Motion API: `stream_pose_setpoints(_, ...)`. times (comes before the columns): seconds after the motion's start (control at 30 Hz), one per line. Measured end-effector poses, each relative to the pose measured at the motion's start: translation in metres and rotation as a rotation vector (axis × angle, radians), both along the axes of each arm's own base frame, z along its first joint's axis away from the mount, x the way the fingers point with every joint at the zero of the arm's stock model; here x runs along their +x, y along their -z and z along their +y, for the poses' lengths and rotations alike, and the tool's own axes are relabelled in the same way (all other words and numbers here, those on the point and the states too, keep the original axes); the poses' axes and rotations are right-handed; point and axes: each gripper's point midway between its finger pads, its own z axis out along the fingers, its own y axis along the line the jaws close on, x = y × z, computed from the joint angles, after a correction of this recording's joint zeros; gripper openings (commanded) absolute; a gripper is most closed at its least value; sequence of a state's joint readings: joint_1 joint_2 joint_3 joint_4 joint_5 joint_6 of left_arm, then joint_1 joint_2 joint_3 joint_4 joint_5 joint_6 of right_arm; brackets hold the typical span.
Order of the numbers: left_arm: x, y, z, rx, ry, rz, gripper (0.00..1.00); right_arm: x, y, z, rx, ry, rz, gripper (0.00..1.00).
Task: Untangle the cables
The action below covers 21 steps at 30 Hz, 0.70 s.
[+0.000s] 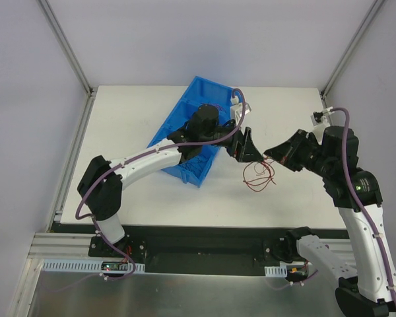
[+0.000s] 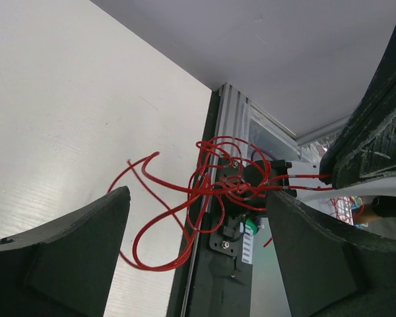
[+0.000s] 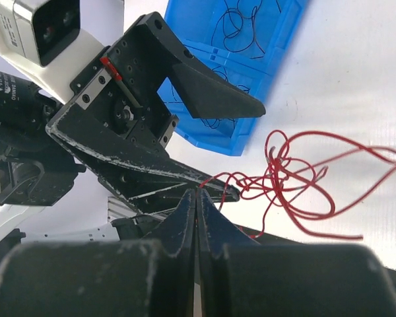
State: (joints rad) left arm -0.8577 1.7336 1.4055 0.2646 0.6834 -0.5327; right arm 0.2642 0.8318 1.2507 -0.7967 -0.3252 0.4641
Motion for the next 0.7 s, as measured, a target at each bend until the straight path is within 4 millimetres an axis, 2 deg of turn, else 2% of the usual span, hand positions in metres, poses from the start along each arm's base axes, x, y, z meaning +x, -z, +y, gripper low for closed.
stream_pose_setpoints(0.07, -0.003, -0.001, 0.002, -0.004, 0.007, -0.003, 0.86, 0.000, 0.000, 0.000, 0.000, 0.000, -0.002, 0.01)
stream_pose_setpoints(0.17, -0.010, -0.004, 0.010, -0.014, 0.009, -0.012, 0.82, -0.001, 0.001, 0.000, 0.000, -0.002, 0.000, 0.00)
stream_pose_setpoints(0.3, -0.014, -0.022, 0.014, -0.055, 0.009, -0.047, 0.78, -0.001, 0.001, 0.000, 0.001, -0.004, 0.001, 0.00)
stream_pose_setpoints(0.43, -0.016, -0.033, 0.017, -0.079, 0.010, -0.072, 0.79, -0.001, 0.001, 0.001, 0.001, -0.006, 0.001, 0.00)
stream_pose_setpoints(0.7, -0.011, -0.030, 0.014, -0.070, -0.004, -0.074, 0.77, -0.002, -0.002, 0.004, 0.024, -0.020, 0.000, 0.00)
